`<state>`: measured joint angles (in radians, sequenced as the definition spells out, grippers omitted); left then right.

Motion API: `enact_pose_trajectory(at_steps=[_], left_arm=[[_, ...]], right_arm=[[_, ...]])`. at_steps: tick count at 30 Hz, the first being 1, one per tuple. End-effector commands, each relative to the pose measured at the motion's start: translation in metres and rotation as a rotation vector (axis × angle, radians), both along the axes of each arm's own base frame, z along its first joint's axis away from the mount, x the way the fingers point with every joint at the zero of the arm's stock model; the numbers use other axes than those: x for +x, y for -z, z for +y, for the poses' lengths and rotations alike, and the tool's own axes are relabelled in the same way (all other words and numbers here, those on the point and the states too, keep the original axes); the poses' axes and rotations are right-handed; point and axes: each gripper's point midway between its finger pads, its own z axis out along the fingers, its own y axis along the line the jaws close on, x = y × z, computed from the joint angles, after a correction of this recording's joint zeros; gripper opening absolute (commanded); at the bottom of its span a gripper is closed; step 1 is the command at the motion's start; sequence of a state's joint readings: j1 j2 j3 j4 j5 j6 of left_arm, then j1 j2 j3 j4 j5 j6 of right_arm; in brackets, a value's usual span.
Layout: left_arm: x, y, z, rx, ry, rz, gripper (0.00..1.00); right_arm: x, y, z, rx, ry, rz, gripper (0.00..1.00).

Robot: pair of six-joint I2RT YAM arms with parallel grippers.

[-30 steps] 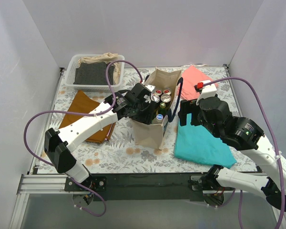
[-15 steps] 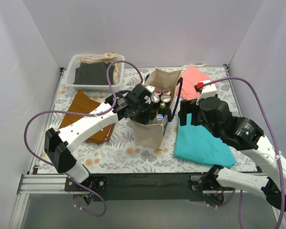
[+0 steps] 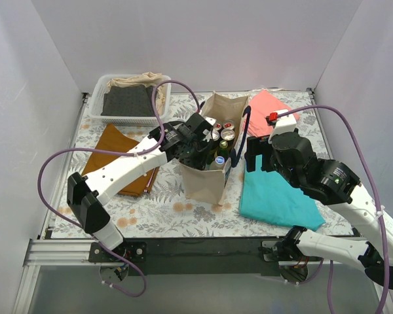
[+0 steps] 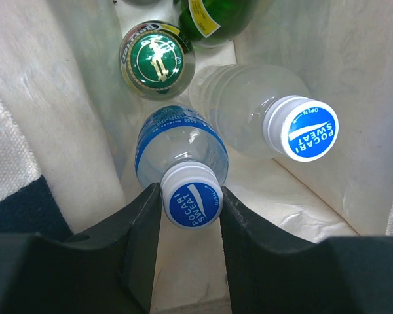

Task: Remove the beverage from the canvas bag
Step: Take out the drink from the canvas bag.

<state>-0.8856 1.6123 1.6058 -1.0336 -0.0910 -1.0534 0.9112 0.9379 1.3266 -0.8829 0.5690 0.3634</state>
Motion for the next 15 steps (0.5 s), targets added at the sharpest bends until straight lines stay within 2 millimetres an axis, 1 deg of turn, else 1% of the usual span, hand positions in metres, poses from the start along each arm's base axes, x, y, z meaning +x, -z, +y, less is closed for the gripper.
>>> enact_pose_trajectory(at_steps=[1,5,8,15], left_arm=[[-0.004,-0.040,-0.004,-0.062,-0.005,-0.044,0.00],[0.002,-0.060,-0.008,-0.098,-0.019,-0.081,0.00],[0.006,-0.069,-0.009,-0.107,-0.030,-0.102,0.00],[0.011,-0.078,-0.008,-0.115,-0.037,-0.135,0.00]], right_arm=[[0.002,-0.006,-0.003,0.018,0.025,-0.027,0.98],[0.003,-0.004,-0.003,0.020,0.031,-0.024,0.98],[0.003,-0.004,-0.003,0.023,0.034,-0.023,0.98],[0.003,-0.003,-0.002,0.021,0.035,-0.020,0.98]])
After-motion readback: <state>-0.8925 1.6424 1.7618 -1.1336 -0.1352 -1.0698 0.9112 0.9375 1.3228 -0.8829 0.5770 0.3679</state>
